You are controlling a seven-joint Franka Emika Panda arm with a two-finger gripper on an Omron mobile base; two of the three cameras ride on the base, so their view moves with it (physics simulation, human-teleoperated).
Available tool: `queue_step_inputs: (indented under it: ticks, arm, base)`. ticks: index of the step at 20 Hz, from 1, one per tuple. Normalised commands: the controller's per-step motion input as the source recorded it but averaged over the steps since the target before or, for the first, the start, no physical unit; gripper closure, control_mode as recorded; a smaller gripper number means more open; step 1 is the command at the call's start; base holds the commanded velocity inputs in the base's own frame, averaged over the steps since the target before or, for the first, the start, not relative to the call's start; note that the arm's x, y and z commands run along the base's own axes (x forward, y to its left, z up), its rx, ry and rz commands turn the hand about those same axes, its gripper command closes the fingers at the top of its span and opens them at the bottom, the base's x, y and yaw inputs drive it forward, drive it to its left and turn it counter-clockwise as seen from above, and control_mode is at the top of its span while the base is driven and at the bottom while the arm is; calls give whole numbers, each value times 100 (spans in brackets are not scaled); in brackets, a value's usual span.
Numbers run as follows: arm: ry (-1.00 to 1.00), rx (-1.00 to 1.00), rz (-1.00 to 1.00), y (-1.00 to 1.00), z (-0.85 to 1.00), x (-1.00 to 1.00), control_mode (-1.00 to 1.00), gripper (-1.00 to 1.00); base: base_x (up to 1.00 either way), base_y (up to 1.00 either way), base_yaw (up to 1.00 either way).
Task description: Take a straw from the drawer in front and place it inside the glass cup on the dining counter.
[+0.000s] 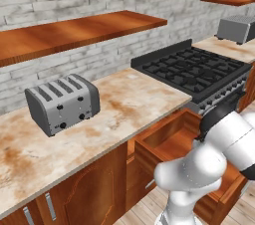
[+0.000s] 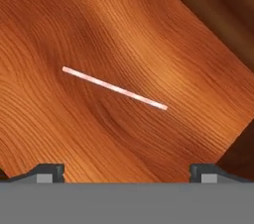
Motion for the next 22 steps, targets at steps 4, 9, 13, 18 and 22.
queue_step_inputs:
  ticks: [4,9,13,18,22]
  arm:
    - [18,0,37,10,9,45,-100,-100]
    - [19,0,23,6,0,44,-100,-100]
    - [18,0,12,0,-17,18,-100,-100]
    - [15,5,9,0,-41,0,-100,-100]
    - [10,9,14,0,-49,0,-100,-100]
  base:
    - [0,0,0]
    - [0,0,0]
    - [0,0,0]
    - [0,0,0]
    - [0,0,0]
